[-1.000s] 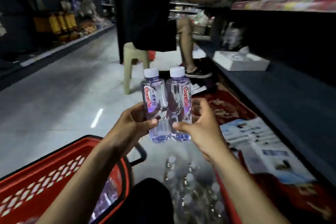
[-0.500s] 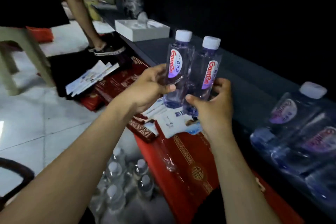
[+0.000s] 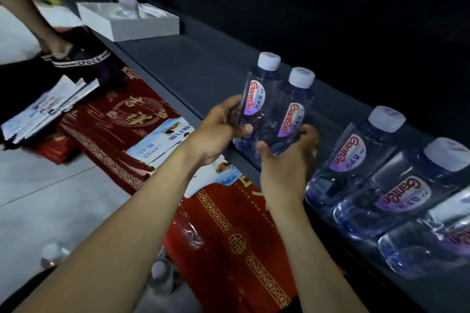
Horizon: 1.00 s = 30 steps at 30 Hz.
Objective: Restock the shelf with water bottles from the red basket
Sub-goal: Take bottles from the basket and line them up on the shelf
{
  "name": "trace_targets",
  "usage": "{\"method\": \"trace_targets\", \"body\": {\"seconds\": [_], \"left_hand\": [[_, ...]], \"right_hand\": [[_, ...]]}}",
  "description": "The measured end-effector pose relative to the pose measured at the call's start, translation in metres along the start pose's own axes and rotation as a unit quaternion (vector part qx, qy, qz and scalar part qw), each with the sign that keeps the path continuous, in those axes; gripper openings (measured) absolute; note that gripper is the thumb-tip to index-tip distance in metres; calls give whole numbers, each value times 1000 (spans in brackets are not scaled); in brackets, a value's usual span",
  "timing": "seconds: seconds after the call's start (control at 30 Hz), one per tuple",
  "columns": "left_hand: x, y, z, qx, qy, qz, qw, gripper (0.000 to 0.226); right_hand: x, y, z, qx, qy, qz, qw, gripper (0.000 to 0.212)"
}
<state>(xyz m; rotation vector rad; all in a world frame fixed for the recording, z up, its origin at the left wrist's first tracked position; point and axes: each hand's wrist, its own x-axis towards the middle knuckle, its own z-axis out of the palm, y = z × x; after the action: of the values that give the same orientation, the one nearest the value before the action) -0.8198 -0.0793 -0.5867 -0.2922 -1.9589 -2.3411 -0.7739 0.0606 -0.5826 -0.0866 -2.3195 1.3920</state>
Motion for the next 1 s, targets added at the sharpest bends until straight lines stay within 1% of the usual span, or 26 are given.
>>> {"method": "trace_targets", "body": {"seconds": [0.07,0.17,0.2,0.3,0.5,0.57,0.63,0.7,0.77,0.8,0.83,0.87,0.9,0.93,0.97,1.0], "left_hand": [[2,-3,0,4,3,1,1000,56],[1,0,0,37,-6,0,999,50],[0,3,1,56,-12,0,998,50],[-5,5,5,99,-18,4,995,51],[-14,3,19,95,-5,5,995,51],[-17,5,22,95,-6,4,995,51],[-21,5,23,110,-7,6,994,51],[-23,4,22,152,2,9,988,52],[-30,4,17,222,24,16,975,55],[-35,5,14,285,33,20,958,60],[-40,9,10,375,39,20,926,65],[-46,14,5,475,45,17,879,67],[-54,21,0,567,50,19,822,67],[-62,28,-5,633,56,23,772,66],[-73,38,-9,675,68,24,734,65],[-83,47,-15,704,85,18,705,64]], "right_hand": [[-1,-2,5,-34,5,0,999,72],[-5,-3,12,-90,15,6,996,87],[-6,-3,12,-104,17,7,994,89],[-12,-2,10,-107,25,9,994,88],[-19,2,4,-110,39,9,993,86],[-23,4,3,-124,21,17,992,85],[-30,6,1,-151,-14,30,988,90],[-39,5,-5,-164,-52,37,984,94],[-51,-1,-15,-158,-79,35,984,94],[-58,-5,-20,-159,-79,22,984,94],[-65,-9,-24,-163,-66,-1,984,93],[-72,-13,-28,-165,-44,-34,985,90],[-79,-19,-29,-156,-21,-72,985,87],[-84,-25,-29,-135,-6,-107,985,82],[-89,-32,-26,-108,-6,-138,985,76],[-95,-38,-21,-87,-24,-167,982,70]]}}
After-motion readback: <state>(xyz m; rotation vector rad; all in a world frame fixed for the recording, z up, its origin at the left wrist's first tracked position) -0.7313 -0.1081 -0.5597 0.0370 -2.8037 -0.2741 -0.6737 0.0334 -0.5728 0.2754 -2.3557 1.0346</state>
